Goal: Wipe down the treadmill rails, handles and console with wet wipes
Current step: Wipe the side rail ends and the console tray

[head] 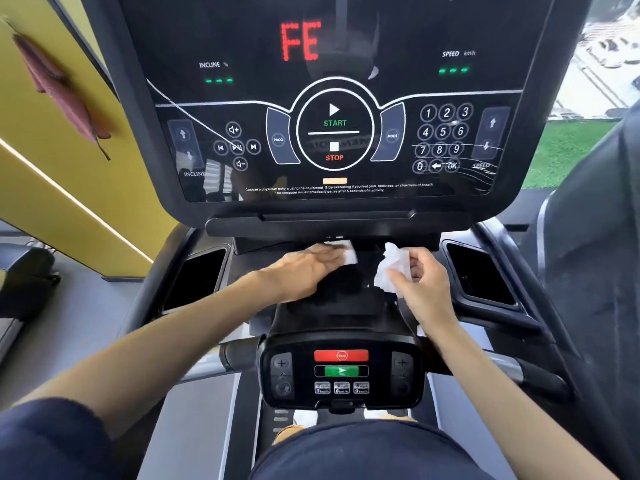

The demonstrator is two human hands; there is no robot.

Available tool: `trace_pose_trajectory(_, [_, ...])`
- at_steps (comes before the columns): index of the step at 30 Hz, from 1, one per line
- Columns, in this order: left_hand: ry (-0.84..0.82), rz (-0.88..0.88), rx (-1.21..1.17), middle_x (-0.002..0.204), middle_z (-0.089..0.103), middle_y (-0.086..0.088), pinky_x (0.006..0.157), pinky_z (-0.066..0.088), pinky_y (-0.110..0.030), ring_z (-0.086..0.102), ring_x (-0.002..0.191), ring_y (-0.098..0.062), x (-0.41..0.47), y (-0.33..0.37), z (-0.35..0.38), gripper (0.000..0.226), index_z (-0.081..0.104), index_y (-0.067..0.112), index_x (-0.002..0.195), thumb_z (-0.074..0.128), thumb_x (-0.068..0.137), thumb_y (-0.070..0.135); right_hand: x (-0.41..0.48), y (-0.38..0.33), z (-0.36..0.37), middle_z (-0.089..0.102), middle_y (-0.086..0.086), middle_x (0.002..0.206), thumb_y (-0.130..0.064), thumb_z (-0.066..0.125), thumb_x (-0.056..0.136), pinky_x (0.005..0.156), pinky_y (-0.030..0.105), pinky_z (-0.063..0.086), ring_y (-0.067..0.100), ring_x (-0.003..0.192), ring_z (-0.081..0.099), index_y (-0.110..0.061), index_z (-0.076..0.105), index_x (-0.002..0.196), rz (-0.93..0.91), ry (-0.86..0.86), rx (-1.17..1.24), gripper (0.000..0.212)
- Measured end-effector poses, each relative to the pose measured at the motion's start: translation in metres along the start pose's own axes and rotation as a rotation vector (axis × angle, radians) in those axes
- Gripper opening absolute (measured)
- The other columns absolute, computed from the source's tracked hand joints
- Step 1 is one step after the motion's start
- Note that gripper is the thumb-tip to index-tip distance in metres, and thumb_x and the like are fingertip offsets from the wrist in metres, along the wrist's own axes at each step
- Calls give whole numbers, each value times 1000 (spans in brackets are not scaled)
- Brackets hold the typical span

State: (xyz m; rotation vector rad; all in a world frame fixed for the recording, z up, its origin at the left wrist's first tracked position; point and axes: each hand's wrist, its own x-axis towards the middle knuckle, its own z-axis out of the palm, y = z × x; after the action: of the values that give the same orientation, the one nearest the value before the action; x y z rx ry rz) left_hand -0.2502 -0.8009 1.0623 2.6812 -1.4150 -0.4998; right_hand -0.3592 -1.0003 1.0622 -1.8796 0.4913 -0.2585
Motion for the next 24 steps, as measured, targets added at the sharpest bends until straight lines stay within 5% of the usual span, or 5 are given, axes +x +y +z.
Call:
trace_pose_trajectory(5, [-90,193,-78,157,22,5,116,14,-21,15,145,-13,3,8,2,80,33,17,148,38,75,-16,4,5,-1,65,-5,87,-5,68,80,74,20,49,13,81,61,-31,58,91,64,54,101,29])
trace_pose_trajectory(11, [-5,15,9,160,11,1,117,12,-21,9,147,-14,3,-4,0,80,17,15,153,41,81,-11,6,5,3,66,-3,87,-6,67,81,67,15,47,15,83,62,-28,59,94,45,4,59,27])
trace_pose_trajectory(16, [-108,242,-204,156,25,-2,119,10,-24,15,146,-13,12,18,12,85,37,10,146,37,67,-22,4,4,3,67,-6,83,-5,67,80,65,15,49,14,78,62,-36,58,88,26,27,87,33])
trace_pose_trajectory(19, [-146,171,-180,154,18,12,114,6,-10,13,142,1,-9,-9,-2,87,36,18,146,35,70,-24,7,4,2,65,-8,84,-3,67,81,66,13,49,13,79,62,-29,59,91,41,63,133,29])
trace_pose_trajectory(24, [-55,84,-168,158,17,1,118,14,-24,13,146,-12,16,1,2,88,29,16,149,36,69,-21,6,3,3,63,-9,83,-5,66,82,67,12,48,8,78,61,-22,60,100,54,92,140,25])
